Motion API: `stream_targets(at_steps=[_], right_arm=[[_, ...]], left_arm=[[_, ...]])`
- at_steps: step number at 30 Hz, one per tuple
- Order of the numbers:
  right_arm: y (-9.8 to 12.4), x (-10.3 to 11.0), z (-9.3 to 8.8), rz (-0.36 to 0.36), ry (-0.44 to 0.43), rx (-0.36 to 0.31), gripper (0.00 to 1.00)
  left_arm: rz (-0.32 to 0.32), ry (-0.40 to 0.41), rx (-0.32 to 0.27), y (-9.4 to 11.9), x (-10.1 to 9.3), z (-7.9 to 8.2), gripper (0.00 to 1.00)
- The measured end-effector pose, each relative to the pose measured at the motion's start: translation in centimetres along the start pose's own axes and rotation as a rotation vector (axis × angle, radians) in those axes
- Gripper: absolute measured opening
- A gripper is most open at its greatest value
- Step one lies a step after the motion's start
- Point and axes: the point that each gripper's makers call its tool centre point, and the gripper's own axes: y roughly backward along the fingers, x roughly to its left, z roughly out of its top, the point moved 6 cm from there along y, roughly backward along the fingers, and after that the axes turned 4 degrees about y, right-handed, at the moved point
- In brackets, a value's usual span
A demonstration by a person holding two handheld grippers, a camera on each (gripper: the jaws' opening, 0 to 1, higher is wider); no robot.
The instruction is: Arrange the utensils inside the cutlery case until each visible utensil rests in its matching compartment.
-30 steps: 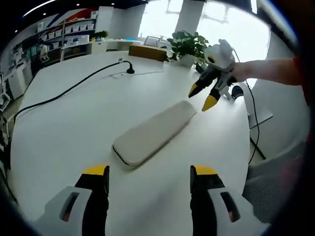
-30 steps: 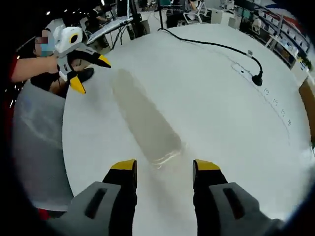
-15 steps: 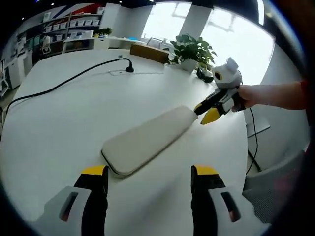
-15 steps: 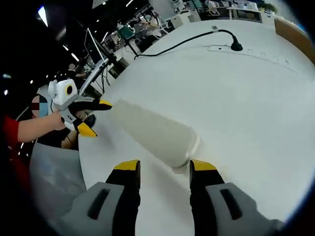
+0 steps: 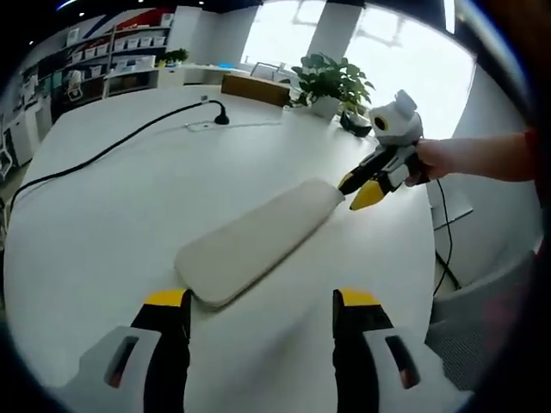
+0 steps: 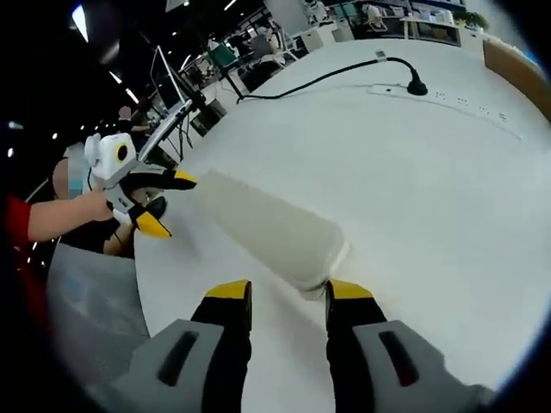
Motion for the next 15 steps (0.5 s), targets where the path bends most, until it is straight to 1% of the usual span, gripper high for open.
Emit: stream_targets(at_steps=[2, 4, 6, 8, 9, 10, 11, 12, 13, 15], right_arm=[[0.0, -0.1, -0.1, -0.006, 0.020, 0.004, 0.30], [-0.1, -0.2, -0.3, 0.005, 0.008, 0.013, 0.30], [-0.1, -0.4, -0.3, -0.005, 0.007, 0.010, 0.31], [0.1, -0.8, -0.2, -0.017, -0.015, 0.000, 0.33], [0.3, -1.0, -0.1, -0.027, -0.063, -0.033, 0.35], [0.5, -1.2, 0.0, -0.024, -0.108, -0.057, 0.36], [0.7, -1.1, 0.1, -0.008, -0.154, -0.084, 0.38], [0.9, -1.1, 0.2, 0.009, -0.191, -0.104, 0.38], [1.2, -1.1, 0.4, 0.019, -0.228, -0.125, 0.39], [1.5, -1.4, 0.7, 0.008, -0.257, -0.170, 0.42]], left_arm=[[0.003, -0.002, 0.002, 0.1, 0.2, -0.1, 0.68], [0.017, 0.002, 0.004, 0.3, 0.5, -0.2, 0.69], [0.027, 0.002, 0.002, 0.5, 0.7, -0.2, 0.69], [0.031, 0.016, -0.009, 0.8, 1.0, -0.1, 0.68], [0.033, 0.043, -0.023, 1.1, 1.1, 0.2, 0.67], [0.040, 0.071, -0.052, 1.3, 1.2, 0.5, 0.64], [0.036, 0.109, -0.084, 1.6, 1.4, 0.9, 0.59], [0.028, 0.146, -0.095, 1.7, 1.5, 1.1, 0.57], [0.027, 0.207, -0.118, 1.9, 1.8, 1.4, 0.58], [0.006, 0.292, -0.137, 1.9, 2.0, 1.7, 0.66]])
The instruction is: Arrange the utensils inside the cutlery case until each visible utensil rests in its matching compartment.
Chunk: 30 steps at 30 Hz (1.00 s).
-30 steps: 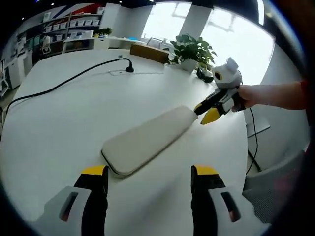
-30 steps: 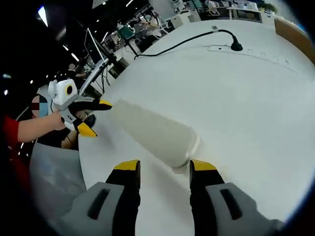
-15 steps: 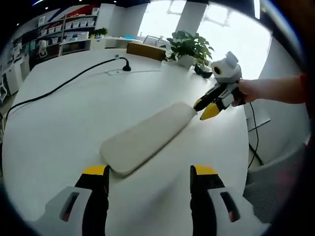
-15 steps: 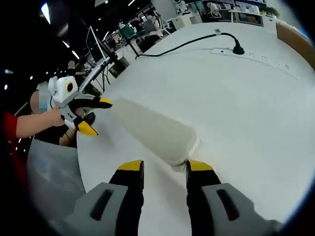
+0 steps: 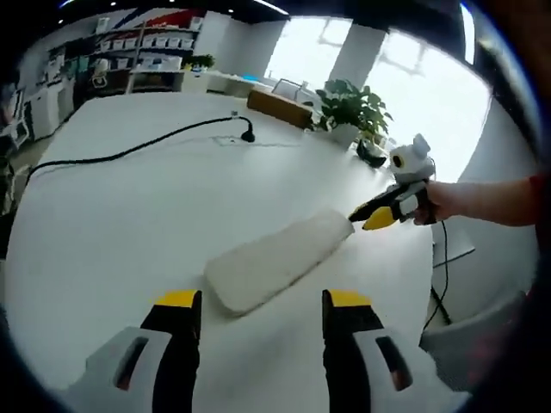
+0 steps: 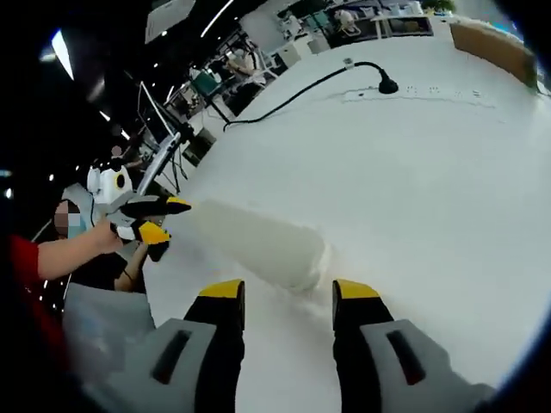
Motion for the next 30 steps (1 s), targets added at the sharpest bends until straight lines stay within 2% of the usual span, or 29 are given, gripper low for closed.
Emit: stream_targets(at_steps=[1, 2, 3, 4, 6, 7, 8, 10, 11, 13, 14, 16, 19, 20, 21, 22, 24, 26, 29, 30], right_arm=[[0.1, -0.2, 0.2, -0.001, -0.046, -0.026, 0.43], [0.2, -0.3, 0.1, 0.007, -0.072, -0.026, 0.42], [0.3, -0.5, 0.2, 0.006, -0.130, -0.047, 0.41], [0.4, -0.4, 0.0, 0.012, -0.188, -0.058, 0.40], [0.3, -0.8, 0.3, 0.014, -0.223, -0.114, 0.39], [0.3, -0.9, 0.3, 0.016, -0.257, -0.131, 0.39], [0.1, -0.9, 0.3, 0.024, -0.270, -0.148, 0.41], [-0.1, -1.1, 0.0, 0.015, -0.277, -0.138, 0.45], [-0.5, -1.3, -0.1, -0.022, -0.221, -0.152, 0.46], [-0.7, -1.7, -0.3, -0.074, -0.157, -0.156, 0.45], [-0.9, -1.4, -0.5, -0.091, -0.119, -0.157, 0.44], [-1.3, -0.9, -0.9, -0.103, -0.115, -0.145, 0.44], [-1.8, -0.4, -1.0, -0.093, -0.107, -0.148, 0.39], [-2.1, -0.4, -0.9, -0.088, -0.104, -0.159, 0.38], [-2.2, -0.4, -0.9, -0.090, -0.105, -0.165, 0.38], [-2.4, -0.4, -0.9, -0.092, -0.104, -0.174, 0.38], [-2.7, -0.4, -1.0, -0.088, -0.117, -0.196, 0.37], [-3.0, -0.3, -1.2, -0.087, -0.115, -0.207, 0.37], [-3.2, -0.2, -1.4, -0.091, -0.095, -0.204, 0.32], [-3.2, -0.3, -1.5, -0.100, -0.093, -0.208, 0.31]], left_arm=[[-0.017, 0.079, -0.014, -0.1, 0.0, 0.1, 0.69], [-0.040, 0.126, -0.024, -0.2, 0.0, 0.1, 0.71], [-0.079, 0.253, -0.029, -0.5, 0.0, 0.0, 0.72], [-0.085, 0.292, -0.045, -0.6, 0.1, 0.1, 0.72], [-0.057, 0.432, -0.125, -0.5, 1.3, 0.4, 0.70], [-0.053, 0.467, -0.150, -0.4, 1.6, 0.5, 0.69], [-0.061, 0.519, -0.189, -0.4, 2.0, 0.7, 0.64], [-0.061, 0.590, -0.190, -0.3, 2.3, 0.2, 0.50], [-0.051, 0.599, -0.192, -0.4, 2.6, 0.1, 0.46], [0.017, 0.596, -0.230, -0.7, 3.5, -0.2, 0.47], [0.051, 0.552, -0.286, -0.8, 3.9, -0.1, 0.44], [0.078, 0.548, -0.301, -1.0, 3.9, -0.5, 0.36], [0.009, 0.585, -0.286, -1.8, 2.7, -0.8, 0.34], [0.005, 0.558, -0.264, -2.0, 2.4, -1.0, 0.32], [0.030, 0.498, -0.249, -1.9, 2.4, -1.3, 0.30], [0.027, 0.489, -0.273, -1.9, 2.4, -1.3, 0.30], [0.004, 0.550, -0.289, -2.2, 2.6, -1.4, 0.33], [-0.027, 0.534, -0.351, -2.3, 2.4, -1.0, 0.31], [0.040, 0.444, -0.305, -2.4, 2.8, -1.4, 0.30], [0.040, 0.427, -0.277, -2.7, 2.7, -1.8, 0.30]])
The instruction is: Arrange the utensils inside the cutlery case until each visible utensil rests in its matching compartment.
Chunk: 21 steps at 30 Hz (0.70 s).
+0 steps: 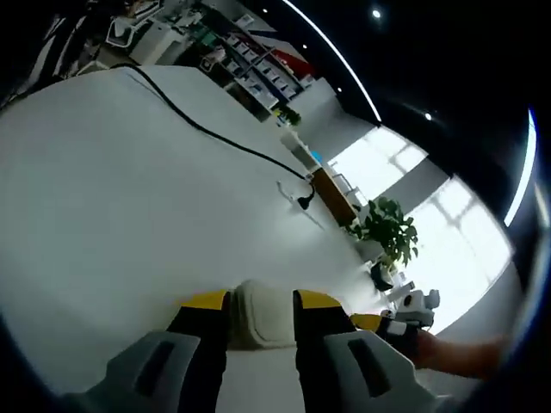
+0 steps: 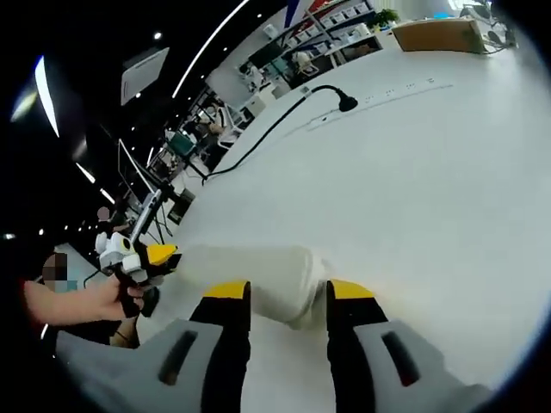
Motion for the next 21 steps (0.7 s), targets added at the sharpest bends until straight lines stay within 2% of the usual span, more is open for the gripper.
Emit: stream_targets(at_steps=[2, 3, 4, 6, 7, 8, 9, 10, 13, 18, 21], right_arm=[[-0.1, -0.1, 0.0, 0.004, 0.002, -0.015, 0.31], [-0.1, 0.0, 0.2, 0.009, -0.015, -0.029, 0.32], [-0.2, 0.2, 0.3, 0.021, -0.029, -0.059, 0.36], [-0.3, 0.3, 0.1, 0.009, -0.022, -0.066, 0.36], [-0.4, -0.1, 0.2, -0.028, 0.013, -0.081, 0.33], [-0.4, 0.0, 0.0, -0.024, 0.010, -0.086, 0.31], [-0.4, -0.2, 0.0, -0.032, 0.000, -0.107, 0.29], [-0.5, -0.5, 0.1, -0.045, -0.014, -0.155, 0.28], [-0.5, -0.4, -0.1, -0.043, -0.002, -0.171, 0.28], [-0.6, -0.3, -0.1, -0.058, -0.005, -0.206, 0.27], [-0.6, -0.4, -0.2, -0.063, -0.017, -0.235, 0.25]], left_arm=[[0.012, 0.013, 0.027, 0.0, 0.2, -0.5, 0.29], [0.028, -0.005, 0.021, -0.1, 0.6, -0.6, 0.32], [0.002, -0.011, 0.002, -0.1, 0.6, -0.7, 0.30], [-0.010, 0.060, 0.008, -0.3, 0.6, -1.1, 0.28], [0.004, 0.056, -0.030, -0.4, 0.8, -0.8, 0.27], [-0.004, 0.064, -0.031, -0.3, 0.9, -0.9, 0.27], [-0.014, 0.102, -0.050, -0.5, 0.9, -0.8, 0.26], [-0.026, 0.132, -0.063, -0.5, 1.1, -0.9, 0.25], [-0.035, 0.068, -0.061, -0.5, 1.2, -0.9, 0.25], [-0.045, 0.108, -0.096, -0.6, 1.4, -1.0, 0.24], [-0.034, 0.120, -0.086, -0.6, 1.6, -0.9, 0.21]])
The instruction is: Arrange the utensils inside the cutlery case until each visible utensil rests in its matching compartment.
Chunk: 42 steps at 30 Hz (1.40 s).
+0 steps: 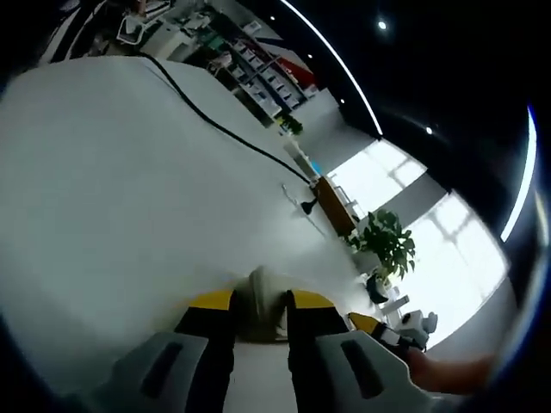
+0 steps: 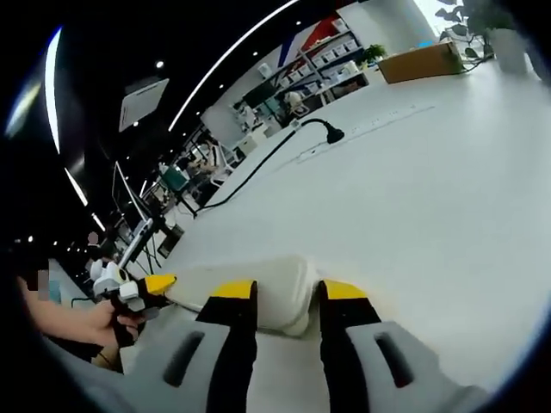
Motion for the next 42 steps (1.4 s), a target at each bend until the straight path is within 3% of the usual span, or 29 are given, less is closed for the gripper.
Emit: stream_targets(at_steps=[6, 8, 10, 11, 12, 14, 15, 16, 17, 20, 22, 23, 25, 26, 28, 30, 31, 33, 35, 37, 38, 40, 42], right_arm=[[-0.2, 0.0, 0.1, -0.008, 0.015, -0.008, 0.25], [-0.2, -0.1, 0.0, -0.008, 0.010, -0.016, 0.25], [-0.2, -0.1, -0.1, -0.007, 0.010, -0.024, 0.24], [-0.2, -0.1, -0.1, -0.007, 0.007, -0.028, 0.24], [-0.2, -0.1, -0.1, -0.006, 0.005, -0.030, 0.24], [-0.3, 0.0, -0.1, -0.011, 0.000, -0.036, 0.25], [-0.3, 0.0, -0.1, -0.008, -0.002, -0.034, 0.25], [-0.3, 0.0, -0.1, -0.009, 0.003, -0.029, 0.25], [-0.3, 0.0, 0.0, -0.010, 0.002, -0.022, 0.25], [-0.4, -0.1, 0.1, -0.007, -0.003, -0.001, 0.25], [-0.3, 0.0, 0.2, -0.006, 0.002, 0.008, 0.25], [-0.3, 0.1, 0.1, -0.009, -0.005, 0.009, 0.25], [-0.2, 0.1, 0.0, -0.017, -0.010, 0.002, 0.25], [-0.2, 0.2, -0.1, -0.022, -0.014, -0.007, 0.25], [-0.1, 0.2, -0.3, -0.024, -0.029, -0.022, 0.25], [-0.1, 0.2, -0.3, -0.025, -0.025, -0.028, 0.25], [0.0, 0.2, -0.3, -0.024, -0.027, -0.031, 0.25], [0.0, 0.2, -0.3, -0.022, -0.022, -0.036, 0.25], [0.0, 0.2, -0.4, -0.024, -0.025, -0.038, 0.25], [-0.1, 0.2, -0.3, -0.026, -0.022, -0.034, 0.25], [-0.1, 0.2, -0.3, -0.026, -0.020, -0.033, 0.25], [-0.2, 0.2, -0.2, -0.026, -0.020, -0.029, 0.25], [-0.2, 0.3, -0.2, -0.028, -0.013, -0.028, 0.25]], left_arm=[[-0.014, -0.038, -0.025, 0.0, 0.0, -0.3, 0.18], [-0.033, 0.047, -0.053, 0.0, 0.1, -0.3, 0.16], [-0.048, 0.070, -0.071, 0.3, 0.6, -0.3, 0.12], [-0.066, -0.044, -0.145, 0.6, 0.2, 0.6, 0.05], [-0.061, -0.015, -0.100, 0.5, 0.2, 0.5, 0.04], [-0.085, 0.105, -0.064, 0.5, 0.0, 0.6, 0.06], [-0.066, 0.009, -0.052, 0.4, -0.3, 1.1, 0.07], [-0.067, 0.031, -0.061, 0.1, -0.2, 1.2, 0.07], [-0.058, 0.086, -0.026, 0.2, -0.1, 1.2, 0.08], [-0.052, 0.005, -0.003, 0.6, -0.4, 0.9, 0.10], [-0.056, 0.022, 0.043, 0.8, -0.4, 0.3, 0.17], [-0.049, 0.071, 0.077, 1.0, -0.4, -0.3, 0.21], [-0.053, 0.052, 0.050, 1.4, -0.3, -0.5, 0.22], [-0.042, 0.089, 0.069, 1.6, 0.0, -0.9, 0.22], [-0.062, 0.150, 0.046, 1.9, -0.3, -1.1, 0.22], [-0.054, 0.161, 0.018, 1.9, -0.1, -1.1, 0.20], [-0.056, 0.153, 0.012, 1.9, -0.2, -1.2, 0.20], [-0.054, 0.061, -0.024, 2.1, -0.6, -1.3, 0.19], [-0.054, 0.082, -0.019, 1.9, -0.4, -1.0, 0.16], [-0.090, 0.074, -0.072, 2.2, -0.4, -0.2, 0.08], [-0.086, 0.085, -0.038, 2.0, -0.2, -0.4, 0.07], [-0.074, -0.020, -0.048, 1.9, -0.3, -0.2, 0.07], [-0.077, 0.095, -0.063, 1.8, -0.3, -0.4, 0.07]])
